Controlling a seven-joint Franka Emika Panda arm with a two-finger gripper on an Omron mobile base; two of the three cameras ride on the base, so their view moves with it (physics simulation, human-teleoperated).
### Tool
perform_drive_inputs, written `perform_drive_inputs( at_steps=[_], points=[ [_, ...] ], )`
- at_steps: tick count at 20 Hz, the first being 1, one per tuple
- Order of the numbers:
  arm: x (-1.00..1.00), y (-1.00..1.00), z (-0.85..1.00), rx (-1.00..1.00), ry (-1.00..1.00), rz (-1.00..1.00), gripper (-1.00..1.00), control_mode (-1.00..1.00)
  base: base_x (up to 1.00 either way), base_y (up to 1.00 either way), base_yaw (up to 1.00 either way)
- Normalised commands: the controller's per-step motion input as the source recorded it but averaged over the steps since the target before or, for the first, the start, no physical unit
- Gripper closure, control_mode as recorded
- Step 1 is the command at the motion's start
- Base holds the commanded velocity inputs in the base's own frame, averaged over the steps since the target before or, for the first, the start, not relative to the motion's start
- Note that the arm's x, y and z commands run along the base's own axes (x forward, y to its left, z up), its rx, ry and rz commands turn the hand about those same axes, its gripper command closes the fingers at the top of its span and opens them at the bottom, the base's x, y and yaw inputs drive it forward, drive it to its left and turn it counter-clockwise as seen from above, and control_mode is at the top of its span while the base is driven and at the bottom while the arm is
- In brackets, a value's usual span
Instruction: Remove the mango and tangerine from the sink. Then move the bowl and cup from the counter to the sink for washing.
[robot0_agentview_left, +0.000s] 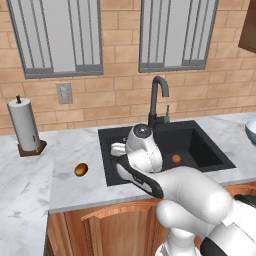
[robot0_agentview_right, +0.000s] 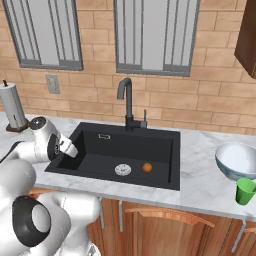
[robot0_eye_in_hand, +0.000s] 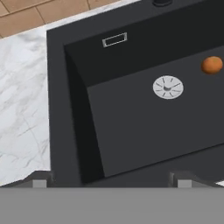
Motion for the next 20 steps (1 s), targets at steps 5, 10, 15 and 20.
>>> perform_drive_inputs(
  at_steps=[5,10,15,20],
  points=[
    [0.0,-0.44,0.08,0.0,0.0,0.01,-1.0,-1.0,0.0,0.0,0.0],
    [0.0,-0.41,0.05,0.0,0.0,0.05,-1.0,-1.0,0.0,0.0,0.0],
    [-0.01,-0.35,0.02,-0.01,-0.03,0.11,-1.0,-1.0,0.0,0.0,0.0],
    [-0.01,-0.37,0.01,0.0,-0.06,0.11,-1.0,-1.0,0.0,0.0,0.0]
  ],
)
